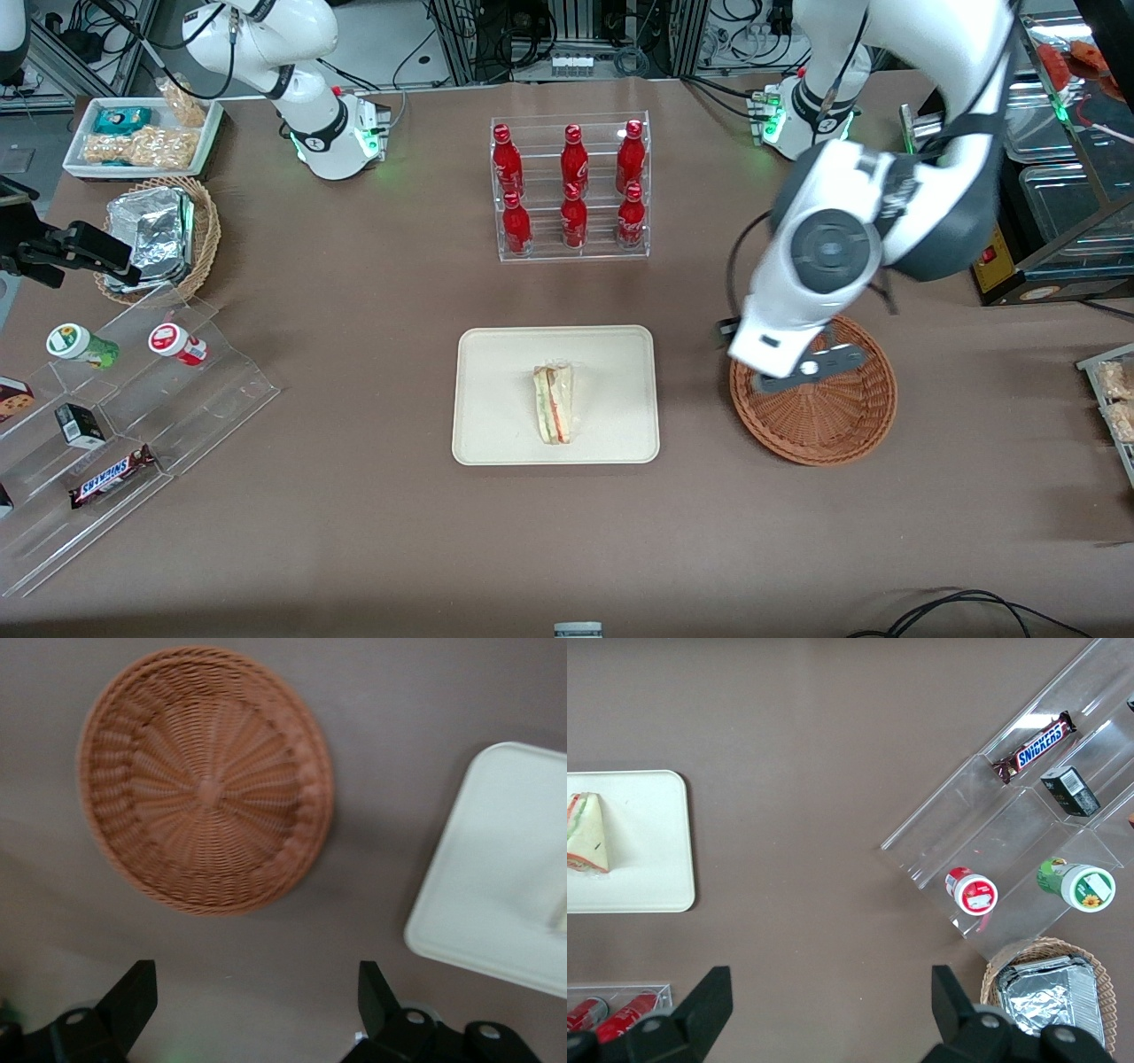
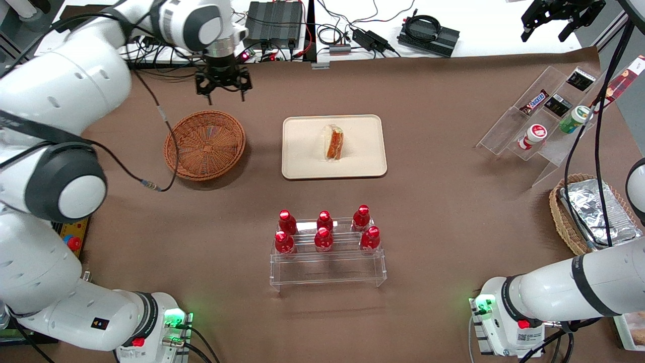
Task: Place sandwich from basket to tray
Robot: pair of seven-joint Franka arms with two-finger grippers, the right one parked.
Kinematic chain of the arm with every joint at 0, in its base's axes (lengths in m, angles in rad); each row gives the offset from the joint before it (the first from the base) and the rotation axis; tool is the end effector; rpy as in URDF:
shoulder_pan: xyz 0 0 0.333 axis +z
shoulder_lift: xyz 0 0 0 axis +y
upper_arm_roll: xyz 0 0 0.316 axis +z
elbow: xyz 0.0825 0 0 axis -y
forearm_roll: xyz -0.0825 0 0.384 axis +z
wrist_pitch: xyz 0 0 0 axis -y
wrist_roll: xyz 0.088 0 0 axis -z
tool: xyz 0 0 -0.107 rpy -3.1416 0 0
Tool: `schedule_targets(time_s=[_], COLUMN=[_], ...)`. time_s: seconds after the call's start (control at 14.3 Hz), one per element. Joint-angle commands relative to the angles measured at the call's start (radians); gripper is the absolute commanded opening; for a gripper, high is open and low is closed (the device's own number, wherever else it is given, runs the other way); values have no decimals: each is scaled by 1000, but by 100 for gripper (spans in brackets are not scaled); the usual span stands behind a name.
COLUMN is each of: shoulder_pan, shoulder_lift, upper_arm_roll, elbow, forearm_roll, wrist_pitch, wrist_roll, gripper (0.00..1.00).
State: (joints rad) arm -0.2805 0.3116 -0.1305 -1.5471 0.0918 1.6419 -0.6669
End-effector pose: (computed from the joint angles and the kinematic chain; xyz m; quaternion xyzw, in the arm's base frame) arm 0.5844 -0.2350 0.4566 -0.9867 -0.1197 0.0788 0.0762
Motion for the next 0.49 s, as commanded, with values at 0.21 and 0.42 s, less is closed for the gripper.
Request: schedule_targets(time_s=[0.21,0.42], shoulder_pan=[174,256], shoulder_lift=[-233,-284], upper_arm_roll=[-9,-9], elbow=[-157,-160], forearm_roll=[-7,-9], wrist_pitch=[-77,-100], wrist_roll=[294,425], gripper=[100,100])
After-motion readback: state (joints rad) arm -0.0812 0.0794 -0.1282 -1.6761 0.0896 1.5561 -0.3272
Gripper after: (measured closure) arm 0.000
